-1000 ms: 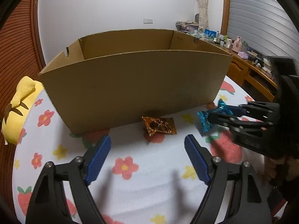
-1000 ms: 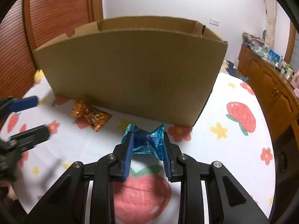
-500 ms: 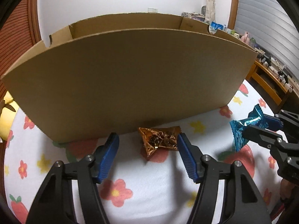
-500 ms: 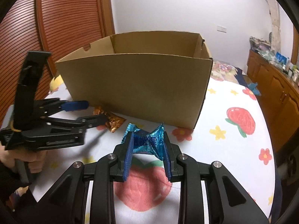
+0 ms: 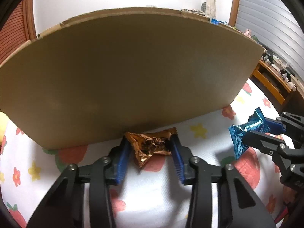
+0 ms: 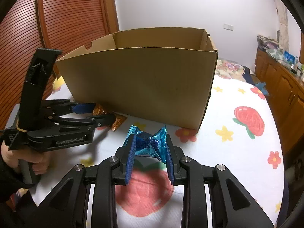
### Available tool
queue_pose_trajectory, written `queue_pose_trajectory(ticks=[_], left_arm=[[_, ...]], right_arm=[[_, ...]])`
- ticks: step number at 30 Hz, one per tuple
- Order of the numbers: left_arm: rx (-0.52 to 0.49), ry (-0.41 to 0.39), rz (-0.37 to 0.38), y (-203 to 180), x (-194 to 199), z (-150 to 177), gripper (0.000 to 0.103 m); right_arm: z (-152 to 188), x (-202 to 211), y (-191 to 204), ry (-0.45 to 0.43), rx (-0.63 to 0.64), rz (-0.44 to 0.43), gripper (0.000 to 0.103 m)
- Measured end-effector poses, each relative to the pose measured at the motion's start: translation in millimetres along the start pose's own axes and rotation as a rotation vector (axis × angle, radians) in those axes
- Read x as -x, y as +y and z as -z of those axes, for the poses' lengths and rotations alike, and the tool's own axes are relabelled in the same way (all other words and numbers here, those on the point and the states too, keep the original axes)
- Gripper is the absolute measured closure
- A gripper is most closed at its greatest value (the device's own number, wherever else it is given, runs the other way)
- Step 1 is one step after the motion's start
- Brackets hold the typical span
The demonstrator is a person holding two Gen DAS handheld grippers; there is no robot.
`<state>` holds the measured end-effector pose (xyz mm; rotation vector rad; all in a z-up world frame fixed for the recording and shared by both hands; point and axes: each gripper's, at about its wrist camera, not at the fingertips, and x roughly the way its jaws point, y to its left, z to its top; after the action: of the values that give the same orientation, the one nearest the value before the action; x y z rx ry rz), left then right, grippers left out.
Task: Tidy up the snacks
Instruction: 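Grasp the brown wrapped candy with the left tool while the right tool holds the blue candy, then lift both held candies and carry them over the cardboard box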
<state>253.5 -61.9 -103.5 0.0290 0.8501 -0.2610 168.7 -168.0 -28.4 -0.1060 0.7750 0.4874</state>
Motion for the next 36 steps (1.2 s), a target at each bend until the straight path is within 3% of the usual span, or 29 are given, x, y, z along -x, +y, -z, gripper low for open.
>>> queue_pose_trajectory(ticks=[6,12,19,28,36], left_arm=[[-0.005,-0.012,0.026,-0.4,8.7,5.9,0.076],[-0.011,-0.030,0.048,0.2,30.4,16.3,0.077],[-0.018,-0.105,0.051,5.4,70.1,17.5,0.076],[-0.034,-0.214,0.049,6.5,109.7,-8.4,0.076],[-0.050,-0.269,0.031,7.8,119.4,-33.2,0.076]], right_arm=[[0.6,1.9,1.7,-0.002,0.004,-0.003,0.076],[-0.1,7.7,4.5,-0.012,0.005,0.003,0.076],[-5.2,19.8,9.0,-0.038,0.014,0.010,0.076],[-17.7,38.5,16.4,-0.088,0.034,0.009,0.075],[-33.9,52.6,20.7,-0.138,0.058,0.011,0.075]])
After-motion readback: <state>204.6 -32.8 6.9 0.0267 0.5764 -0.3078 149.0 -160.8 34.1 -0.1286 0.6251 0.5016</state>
